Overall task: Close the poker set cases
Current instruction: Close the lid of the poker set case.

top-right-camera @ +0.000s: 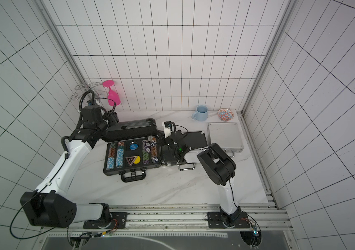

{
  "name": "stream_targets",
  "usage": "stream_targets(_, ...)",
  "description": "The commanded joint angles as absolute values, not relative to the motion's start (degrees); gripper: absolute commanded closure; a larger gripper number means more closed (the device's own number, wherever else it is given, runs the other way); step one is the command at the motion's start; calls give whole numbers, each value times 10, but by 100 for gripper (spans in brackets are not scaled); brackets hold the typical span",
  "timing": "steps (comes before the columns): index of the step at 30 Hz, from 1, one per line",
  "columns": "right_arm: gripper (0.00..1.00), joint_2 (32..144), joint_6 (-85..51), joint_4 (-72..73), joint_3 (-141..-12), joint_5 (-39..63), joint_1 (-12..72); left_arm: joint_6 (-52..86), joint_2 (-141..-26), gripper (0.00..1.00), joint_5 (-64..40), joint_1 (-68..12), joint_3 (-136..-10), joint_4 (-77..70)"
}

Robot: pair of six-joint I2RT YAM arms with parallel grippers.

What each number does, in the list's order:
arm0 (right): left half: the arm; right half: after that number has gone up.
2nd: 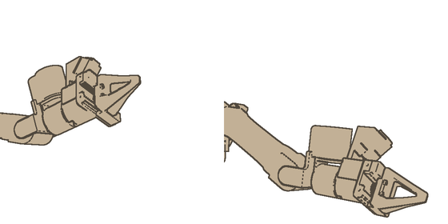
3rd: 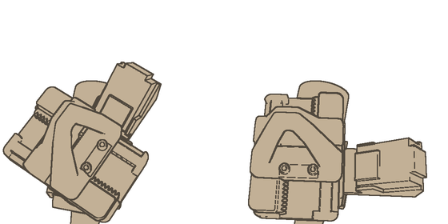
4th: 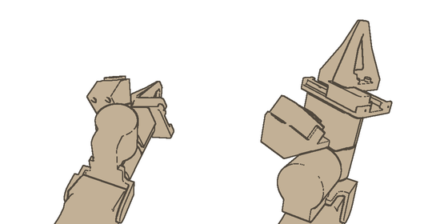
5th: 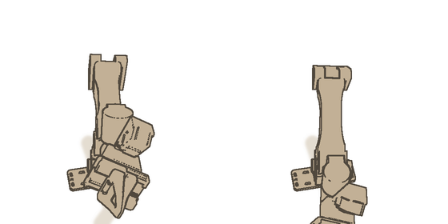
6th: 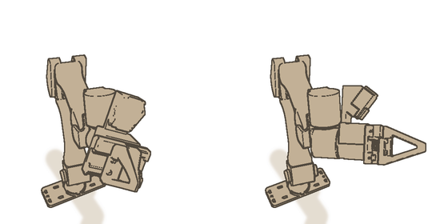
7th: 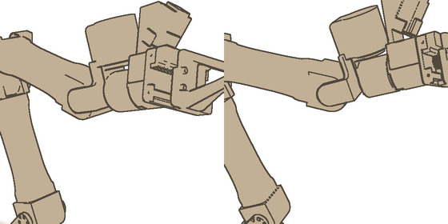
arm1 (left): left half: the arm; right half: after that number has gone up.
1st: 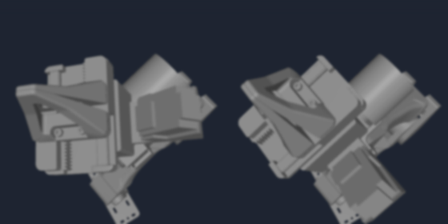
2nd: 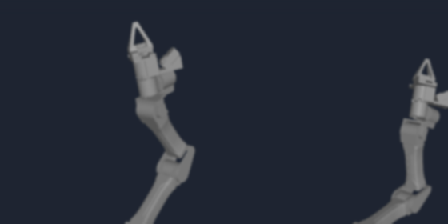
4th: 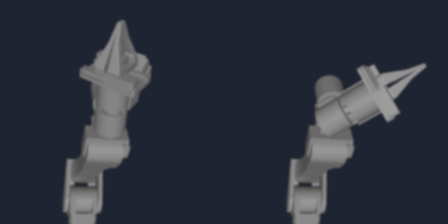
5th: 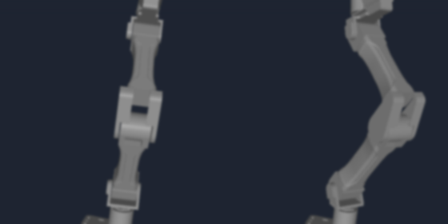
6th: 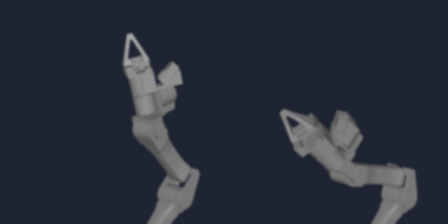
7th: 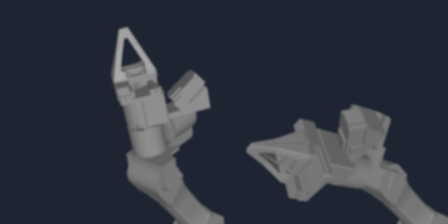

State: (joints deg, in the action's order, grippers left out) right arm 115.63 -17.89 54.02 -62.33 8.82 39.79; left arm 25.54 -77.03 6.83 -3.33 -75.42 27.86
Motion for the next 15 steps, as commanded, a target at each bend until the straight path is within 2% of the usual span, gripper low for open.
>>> stream_targets(1, 100, 1152, -195, 556, -598, 128, 414, 233, -777, 37, 87, -37, -786, 288)
stream_targets(10, 100, 1131, -207, 540, -580, 146, 418, 221, -824, 38, 71, -45, -768, 312)
stream_targets(12, 76, 1109, -217, 529, -554, 146, 418, 223, -816, 38, 72, -46, -748, 306)
stream_targets(15, 63, 1070, -219, 505, -513, 140, 418, 228, -811, 38, 70, -46, -723, 295)
